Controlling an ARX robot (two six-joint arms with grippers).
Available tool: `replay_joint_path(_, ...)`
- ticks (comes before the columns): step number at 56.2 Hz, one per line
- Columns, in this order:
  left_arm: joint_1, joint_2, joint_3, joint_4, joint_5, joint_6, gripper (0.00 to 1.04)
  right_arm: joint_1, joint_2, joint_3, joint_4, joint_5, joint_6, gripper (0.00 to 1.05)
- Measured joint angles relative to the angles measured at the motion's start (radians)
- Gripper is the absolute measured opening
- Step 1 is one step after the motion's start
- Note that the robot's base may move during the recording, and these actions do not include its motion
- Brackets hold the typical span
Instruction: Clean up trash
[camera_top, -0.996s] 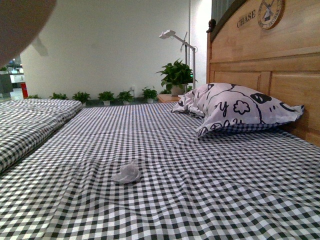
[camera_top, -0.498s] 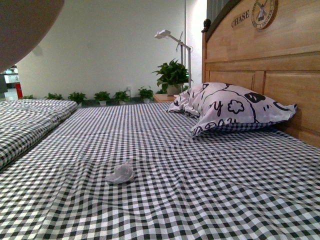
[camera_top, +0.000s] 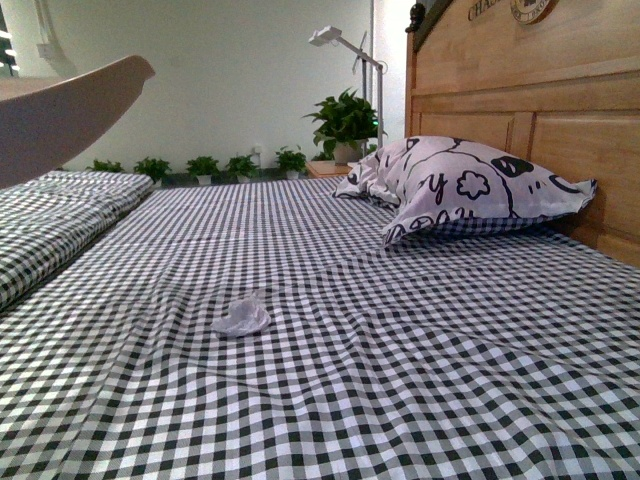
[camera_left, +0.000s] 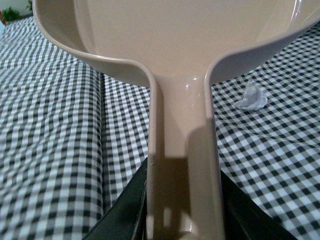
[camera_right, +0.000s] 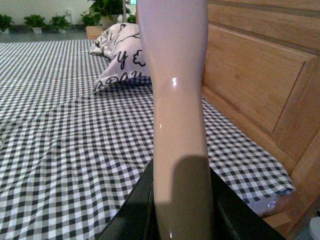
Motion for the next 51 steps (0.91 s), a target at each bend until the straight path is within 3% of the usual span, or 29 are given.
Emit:
replay_joint_path(14,0.007,0.33,0.174,-0.102,0.111,0.293,0.27,0.0,0.0,0.0,0.0,0.0,0.0,0.2)
replay_joint_path(30,-0.038,0.557,0.349,-0.153,0.103,0.407,0.27,0.0,0.0,0.0,0.0,0.0,0.0,0.2)
replay_joint_path(51,-0.056,0.676,0.391,-0.293,0.15,0.555,0.27,0.0,0.0,0.0,0.0,0.0,0.0,0.2)
